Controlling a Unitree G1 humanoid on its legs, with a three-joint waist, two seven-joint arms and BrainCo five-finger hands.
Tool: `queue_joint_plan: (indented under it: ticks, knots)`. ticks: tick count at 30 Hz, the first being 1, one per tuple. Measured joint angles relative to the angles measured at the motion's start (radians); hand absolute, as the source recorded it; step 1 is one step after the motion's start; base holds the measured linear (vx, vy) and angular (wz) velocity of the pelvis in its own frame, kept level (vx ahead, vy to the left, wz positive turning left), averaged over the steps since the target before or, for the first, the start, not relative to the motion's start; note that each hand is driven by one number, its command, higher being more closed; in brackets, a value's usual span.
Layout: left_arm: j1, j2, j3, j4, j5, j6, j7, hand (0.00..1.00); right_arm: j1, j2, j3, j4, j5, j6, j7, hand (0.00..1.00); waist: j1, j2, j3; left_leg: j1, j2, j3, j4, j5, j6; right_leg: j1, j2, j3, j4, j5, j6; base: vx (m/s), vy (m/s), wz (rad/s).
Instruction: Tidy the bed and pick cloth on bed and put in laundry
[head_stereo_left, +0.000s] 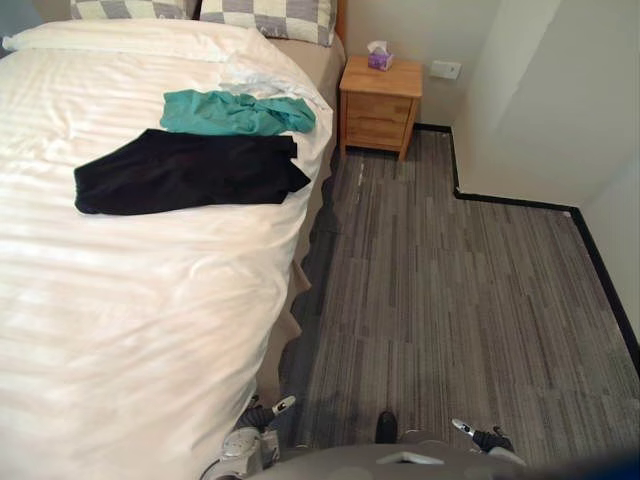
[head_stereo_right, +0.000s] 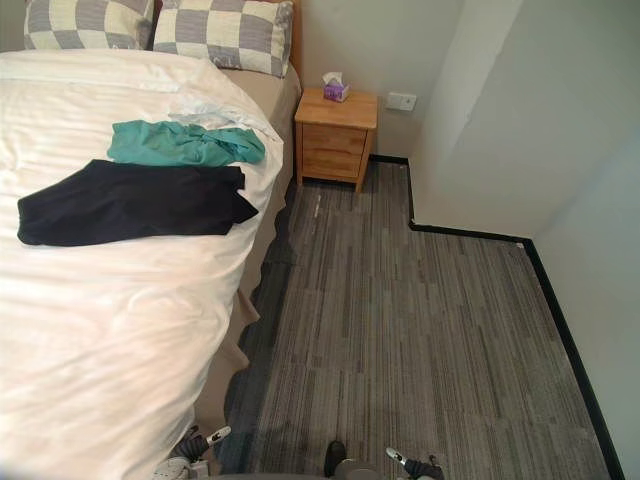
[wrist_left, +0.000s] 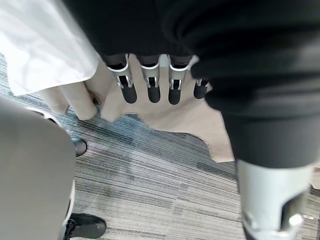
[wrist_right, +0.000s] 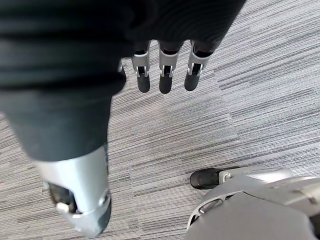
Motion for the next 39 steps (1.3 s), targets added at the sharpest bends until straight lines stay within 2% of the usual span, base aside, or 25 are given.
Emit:
queue_joint_plan:
  ticks: [7,12,15,16,17,18,20,22,23,24,25,28,30,31,32,33,34,35,37,38,39]
  knots:
    - [-0.001,0.0,0.001,-0.001,0.003,0.002,-0.001,0.0,0.001,0.0,-0.006,-0.003,0.0,0.0,0.008,0.0,-0.004,0.001,0.006,0.014,0.0,0.011,-0.004,0.0,-0.001,0.002,0.001,0.009,0.0,0.0,0.0,0.0,0.0,-0.04]
    - [-0.009,0.001,0.001,-0.001,0.024,0.022,-0.006,0.0,0.004,0.004,-0.019,-0.022,0.0,0.007,0.041,0.0,-0.013,0.004,0.023,0.01,0.002,0.028,-0.013,-0.002,-0.003,-0.005,0.003,0.016,0.0,-0.001,0.002,-0.02,-0.003,-0.08]
    - [-0.01,-0.001,0.004,-0.002,0.031,0.036,-0.007,0.0,0.004,0.012,-0.03,-0.025,0.0,0.009,0.051,0.0,-0.021,0.005,0.024,-0.002,0.009,0.031,-0.019,-0.004,-0.014,-0.018,0.009,0.011,0.0,-0.008,0.0,0.02,-0.009,0.02]
    - [-0.011,-0.004,0.013,-0.003,0.049,0.038,-0.007,0.0,0.006,0.012,-0.031,-0.03,-0.001,0.011,0.057,0.0,-0.025,0.004,0.026,0.002,0.016,0.033,-0.016,-0.004,-0.032,-0.017,0.013,0.007,0.0,-0.016,-0.001,0.09,-0.031,0.08]
    - [-0.011,-0.005,0.029,-0.003,0.054,0.038,-0.008,0.0,0.011,0.011,-0.029,-0.038,-0.001,0.015,0.062,0.0,-0.025,0.002,0.026,-0.005,0.03,0.035,0.017,-0.022,-0.068,-0.013,0.018,0.0,0.001,-0.035,0.0,0.11,-0.056,0.09]
    - [-0.011,-0.005,0.046,-0.004,0.054,0.038,-0.008,0.0,0.013,0.011,-0.025,-0.042,-0.003,0.016,0.065,0.0,-0.025,-0.002,0.03,-0.014,0.039,0.037,0.061,-0.029,-0.08,-0.007,0.02,0.001,0.0,-0.047,-0.003,0.1,-0.08,0.06]
    - [-0.013,0.001,0.07,-0.02,0.054,0.037,-0.008,0.0,0.023,0.012,0.022,-0.043,-0.022,0.016,0.073,0.0,-0.018,-0.025,0.038,-0.105,0.077,0.056,0.314,-0.033,-0.086,0.025,0.014,0.01,0.001,-0.079,-0.02,0.13,-0.125,-0.06]
    - [-0.02,0.0,0.091,-0.039,0.053,0.036,-0.008,0.0,0.024,0.007,0.048,-0.047,-0.035,0.016,0.076,0.0,-0.006,-0.026,0.048,-0.192,0.125,0.05,0.551,-0.017,-0.096,0.058,0.02,0.043,0.007,-0.096,-0.044,0.2,-0.075,-0.31]
    - [-0.022,-0.003,0.091,-0.044,0.052,0.032,-0.007,0.0,0.027,0.0,0.06,-0.051,-0.039,0.016,0.075,0.0,0.002,-0.025,0.054,-0.229,0.126,0.033,0.608,-0.034,-0.087,0.073,0.015,0.06,0.009,-0.104,-0.048,0.3,0.004,-0.52]
    - [-0.026,-0.009,0.09,-0.046,0.049,0.026,-0.005,0.0,0.019,-0.007,0.063,-0.051,-0.04,0.016,0.075,0.0,0.001,-0.017,0.063,-0.262,0.105,0.008,0.608,-0.074,-0.069,0.08,-0.003,0.087,0.024,-0.122,-0.049,0.26,0.045,-0.53]
    - [-0.028,-0.01,0.09,-0.046,0.048,0.024,-0.004,0.0,0.017,-0.009,0.062,-0.051,-0.04,0.016,0.075,0.0,-0.001,-0.015,0.068,-0.281,0.086,-0.006,0.586,-0.088,-0.065,0.085,-0.018,0.098,0.029,-0.129,-0.047,0.23,0.067,-0.57]
    - [-0.032,-0.011,0.084,-0.048,0.04,0.016,-0.004,0.0,0.017,-0.009,0.064,-0.053,-0.038,0.016,0.075,0.0,0.001,-0.017,0.069,-0.326,0.027,-0.019,0.394,-0.07,-0.057,0.091,-0.077,0.128,0.054,-0.166,-0.014,0.21,0.101,-0.42]
    - [-0.037,-0.012,0.078,-0.048,0.041,0.015,-0.004,0.0,0.017,-0.01,0.064,-0.053,-0.038,0.016,0.074,0.0,0.0,-0.014,0.069,-0.355,-0.005,-0.035,0.169,0.034,-0.043,0.11,-0.101,0.139,0.051,-0.201,0.019,0.35,0.228,-0.23]
    - [-0.038,-0.011,0.077,-0.049,0.041,0.015,-0.005,0.0,0.019,-0.008,0.066,-0.053,-0.039,0.016,0.072,0.0,0.006,-0.015,0.069,-0.352,-0.016,-0.048,0.117,0.135,-0.02,0.124,-0.108,0.143,0.05,-0.219,0.034,0.39,0.231,-0.15]
    - [-0.04,-0.01,0.062,-0.049,0.042,0.019,-0.007,0.0,0.021,-0.005,0.077,-0.053,-0.039,0.016,0.071,0.0,0.02,-0.022,0.063,-0.336,-0.036,-0.051,0.083,0.206,0.015,0.124,-0.123,0.147,0.053,-0.23,0.049,0.33,0.194,-0.12]
    - [-0.046,-0.004,0.048,-0.049,0.043,0.021,-0.01,0.0,0.022,-0.005,0.084,-0.053,-0.039,0.016,0.07,0.0,0.027,-0.02,0.062,-0.336,-0.049,-0.047,0.08,0.202,0.02,0.122,-0.13,0.145,0.056,-0.234,0.056,0.42,0.154,0.06]
    - [-0.064,0.008,0.033,-0.05,0.047,0.026,-0.028,0.0,0.019,-0.002,0.086,-0.053,-0.039,0.016,0.069,0.0,0.028,-0.044,0.067,-0.358,-0.052,-0.045,0.122,0.176,0.037,0.115,-0.133,0.129,0.068,-0.228,0.054,0.48,0.145,0.16]
    - [-0.072,0.014,0.035,-0.055,0.046,0.031,-0.04,0.0,0.017,0.006,0.085,-0.051,-0.039,0.016,0.067,0.0,0.035,-0.054,0.069,-0.371,-0.051,-0.04,0.173,0.163,0.058,0.117,-0.141,0.125,0.069,-0.21,0.069,0.48,0.124,0.15]
    - [-0.072,0.013,0.054,-0.063,0.047,0.04,-0.051,0.0,0.013,0.019,0.077,-0.053,-0.04,0.016,0.068,0.0,0.043,-0.061,0.07,-0.38,-0.034,-0.021,0.266,0.137,0.054,0.138,-0.147,0.135,0.074,-0.161,0.077,0.34,0.104,-0.15]
    - [-0.074,0.023,0.074,-0.06,0.054,0.043,-0.063,0.0,0.007,0.025,0.068,-0.055,-0.041,0.016,0.07,0.0,0.045,-0.074,0.066,-0.396,-0.06,-0.029,0.286,0.101,0.035,0.146,-0.163,0.142,0.108,-0.155,0.082,0.28,0.088,-0.25]
    - [-0.071,0.019,0.066,-0.055,0.061,0.049,-0.064,0.0,0.01,0.022,0.068,-0.055,-0.041,0.017,0.074,0.0,0.044,-0.074,0.055,-0.373,-0.075,-0.053,0.199,0.106,0.037,0.131,-0.161,0.15,0.143,-0.163,0.084,0.21,0.108,-0.5]
